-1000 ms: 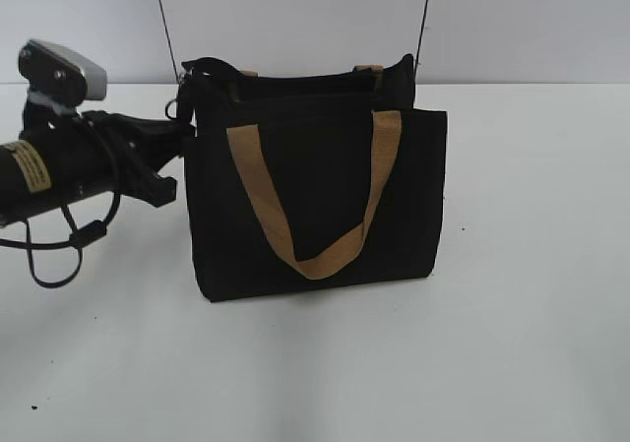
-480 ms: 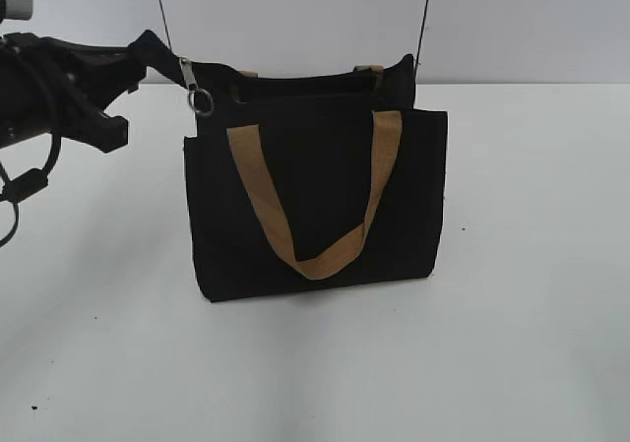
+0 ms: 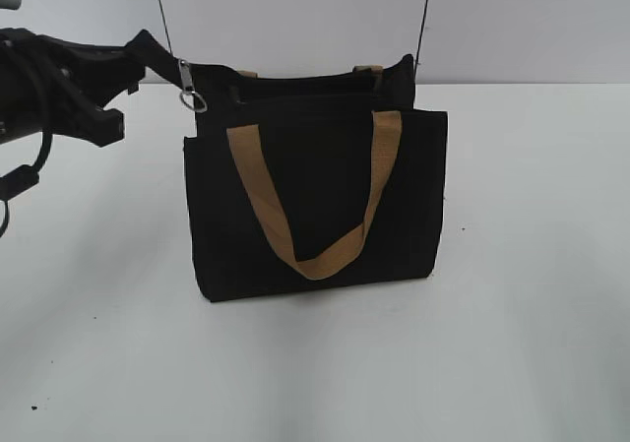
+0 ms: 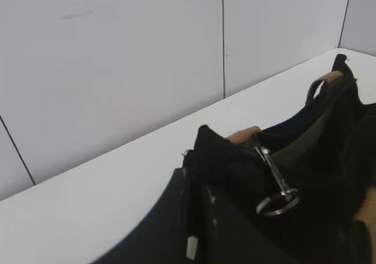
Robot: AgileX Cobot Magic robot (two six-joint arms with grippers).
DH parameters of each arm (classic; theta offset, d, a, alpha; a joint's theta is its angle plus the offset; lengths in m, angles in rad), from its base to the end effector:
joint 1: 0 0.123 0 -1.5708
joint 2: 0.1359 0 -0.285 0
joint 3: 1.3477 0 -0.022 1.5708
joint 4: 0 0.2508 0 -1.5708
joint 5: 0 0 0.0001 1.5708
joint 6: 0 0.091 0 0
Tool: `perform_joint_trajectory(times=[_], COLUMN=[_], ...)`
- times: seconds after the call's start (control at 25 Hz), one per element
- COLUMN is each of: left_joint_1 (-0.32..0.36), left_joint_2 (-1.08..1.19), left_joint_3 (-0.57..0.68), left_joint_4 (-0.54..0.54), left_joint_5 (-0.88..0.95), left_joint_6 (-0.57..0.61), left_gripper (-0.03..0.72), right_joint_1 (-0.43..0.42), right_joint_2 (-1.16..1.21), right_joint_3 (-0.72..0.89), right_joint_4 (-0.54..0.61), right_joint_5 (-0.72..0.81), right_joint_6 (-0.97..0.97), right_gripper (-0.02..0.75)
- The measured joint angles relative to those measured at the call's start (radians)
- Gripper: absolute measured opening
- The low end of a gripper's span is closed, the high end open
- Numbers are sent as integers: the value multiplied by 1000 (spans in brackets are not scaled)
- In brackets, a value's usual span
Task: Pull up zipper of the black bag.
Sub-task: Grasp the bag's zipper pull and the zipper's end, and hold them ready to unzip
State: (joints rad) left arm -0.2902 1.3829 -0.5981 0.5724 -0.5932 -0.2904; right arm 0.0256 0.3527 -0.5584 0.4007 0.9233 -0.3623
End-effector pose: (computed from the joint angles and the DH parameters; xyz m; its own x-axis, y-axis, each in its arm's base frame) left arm 0.2574 -0.1056 0.2476 -0.0589 0.2155 -0.9747 0.5814 0.8011 0.1420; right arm 0.0532 0.0297 0.3020 -0.5213 -0.1197 -0.8449 -0.3432 0.9359 0.0791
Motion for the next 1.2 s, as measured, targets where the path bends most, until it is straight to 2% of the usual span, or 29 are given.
perform_joint_trajectory(times=[0.16,0.28,0.36,0.56,0.8,1.0,1.2], left_joint_1=[0,0,0,0,0,0,0], left_joint_2=[0,0,1,19,27,30,30], left_joint_3=[-40,-90,-119,-140,-140,-140,-140], left_joint_4=[117,189,222,267,272,283,343], left_joint_5=[13,55,82,107,89,38,-29], left_joint_6=[-85,-152,-203,-298,-338,-342,-344], left_gripper=[3,3,3,3,3,3,3], right_joint_1=[19,69,123,280,446,498,501], right_joint_2=[276,484,613,867,1081,1210,1297], right_joint_3=[-73,-149,-204,-370,-542,-594,-598], right_joint_4=[245,419,488,524,531,572,694], right_joint_5=[-70,-87,-92,-125,-307,-408,-416], right_joint_6=[-278,-459,-547,-598,-653,-680,-760], right_gripper=[577,577,577,577,577,577,577])
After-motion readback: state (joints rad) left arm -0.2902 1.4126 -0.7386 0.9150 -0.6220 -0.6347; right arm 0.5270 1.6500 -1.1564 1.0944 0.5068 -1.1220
